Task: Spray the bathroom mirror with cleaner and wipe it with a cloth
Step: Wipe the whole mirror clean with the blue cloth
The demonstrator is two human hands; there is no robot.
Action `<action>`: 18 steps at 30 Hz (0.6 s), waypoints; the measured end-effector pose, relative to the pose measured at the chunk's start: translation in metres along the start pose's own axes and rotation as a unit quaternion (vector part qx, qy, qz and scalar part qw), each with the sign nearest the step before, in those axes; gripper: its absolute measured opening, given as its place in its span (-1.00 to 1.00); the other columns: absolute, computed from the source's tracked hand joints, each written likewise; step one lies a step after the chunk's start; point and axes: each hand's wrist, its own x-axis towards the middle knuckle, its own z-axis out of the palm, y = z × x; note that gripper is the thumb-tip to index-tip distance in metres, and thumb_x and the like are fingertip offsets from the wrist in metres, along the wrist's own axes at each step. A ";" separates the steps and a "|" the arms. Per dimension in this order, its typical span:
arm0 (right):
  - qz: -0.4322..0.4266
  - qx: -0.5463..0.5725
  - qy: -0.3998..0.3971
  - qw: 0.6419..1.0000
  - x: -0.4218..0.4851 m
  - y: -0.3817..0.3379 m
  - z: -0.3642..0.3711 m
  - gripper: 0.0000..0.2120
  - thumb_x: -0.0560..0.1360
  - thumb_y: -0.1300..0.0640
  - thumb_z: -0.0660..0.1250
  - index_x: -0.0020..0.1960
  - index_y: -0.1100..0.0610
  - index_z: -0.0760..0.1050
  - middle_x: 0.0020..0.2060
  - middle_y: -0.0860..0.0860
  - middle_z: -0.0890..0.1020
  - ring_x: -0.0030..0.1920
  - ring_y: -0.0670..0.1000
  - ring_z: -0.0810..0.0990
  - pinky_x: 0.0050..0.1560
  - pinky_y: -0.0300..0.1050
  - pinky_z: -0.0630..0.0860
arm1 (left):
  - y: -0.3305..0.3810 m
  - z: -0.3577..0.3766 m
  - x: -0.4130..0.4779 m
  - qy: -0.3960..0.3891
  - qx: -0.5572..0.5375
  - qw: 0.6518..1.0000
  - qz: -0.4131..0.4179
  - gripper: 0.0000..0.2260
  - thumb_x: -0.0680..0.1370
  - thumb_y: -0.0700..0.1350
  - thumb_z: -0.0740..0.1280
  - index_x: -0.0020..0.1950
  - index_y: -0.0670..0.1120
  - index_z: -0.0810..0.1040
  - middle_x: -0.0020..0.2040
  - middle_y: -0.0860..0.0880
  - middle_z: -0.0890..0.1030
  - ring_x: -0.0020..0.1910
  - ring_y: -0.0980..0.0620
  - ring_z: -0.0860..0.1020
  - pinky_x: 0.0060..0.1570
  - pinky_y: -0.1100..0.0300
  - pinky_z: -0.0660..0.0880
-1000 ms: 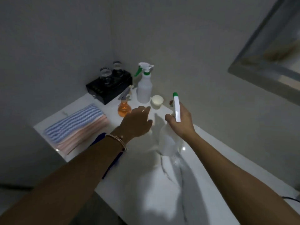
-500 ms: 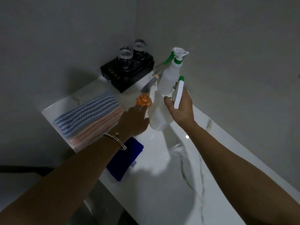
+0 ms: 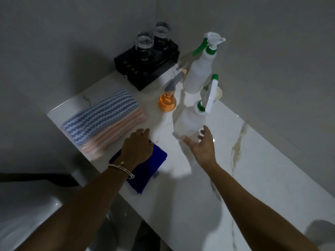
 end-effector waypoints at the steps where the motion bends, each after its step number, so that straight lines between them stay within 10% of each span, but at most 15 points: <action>1: 0.029 -0.022 -0.038 0.999 -0.007 0.013 0.007 -0.32 0.39 -0.12 0.47 0.39 0.10 0.32 0.19 -0.08 0.46 0.15 -0.04 0.47 0.16 -0.15 0.44 | -0.006 0.006 -0.004 -0.004 -0.002 1.000 -0.011 -0.50 0.62 -0.01 0.11 0.52 -0.13 0.09 0.49 -0.14 0.21 0.39 -0.11 0.30 0.32 0.02 0.34; 5: 0.055 -0.128 -0.199 0.970 -0.027 0.041 0.037 -0.65 0.55 0.03 0.33 0.27 0.18 0.48 0.13 0.07 0.58 0.05 -0.03 0.51 0.15 -0.19 0.43 | -0.027 0.025 -0.017 0.004 0.004 0.999 -0.044 -0.49 0.62 -0.02 0.12 0.52 -0.15 0.08 0.48 -0.17 0.22 0.37 -0.14 0.31 0.28 0.02 0.36; 12: 0.037 -0.107 -0.194 0.974 -0.052 0.025 0.071 -0.76 0.54 0.27 0.30 0.18 0.34 0.48 0.11 0.22 0.55 0.04 0.12 0.57 -0.18 -0.53 0.36 | -0.050 0.038 -0.030 0.035 -0.021 0.995 -0.094 -0.50 0.58 -0.04 0.22 0.47 -0.18 0.20 0.33 -0.23 0.37 0.24 -0.21 0.39 0.07 -0.04 0.46; 18: 0.025 -0.102 -0.226 0.968 -0.068 0.024 0.083 -0.76 0.55 0.20 0.29 0.21 0.17 0.50 0.15 0.07 0.51 0.06 0.01 0.54 0.13 -0.24 0.45 | -0.058 0.039 -0.030 0.002 -0.078 0.983 -0.167 -0.53 0.56 0.01 0.29 0.37 -0.20 0.29 0.26 -0.25 0.40 0.19 -0.24 0.42 0.05 -0.08 0.45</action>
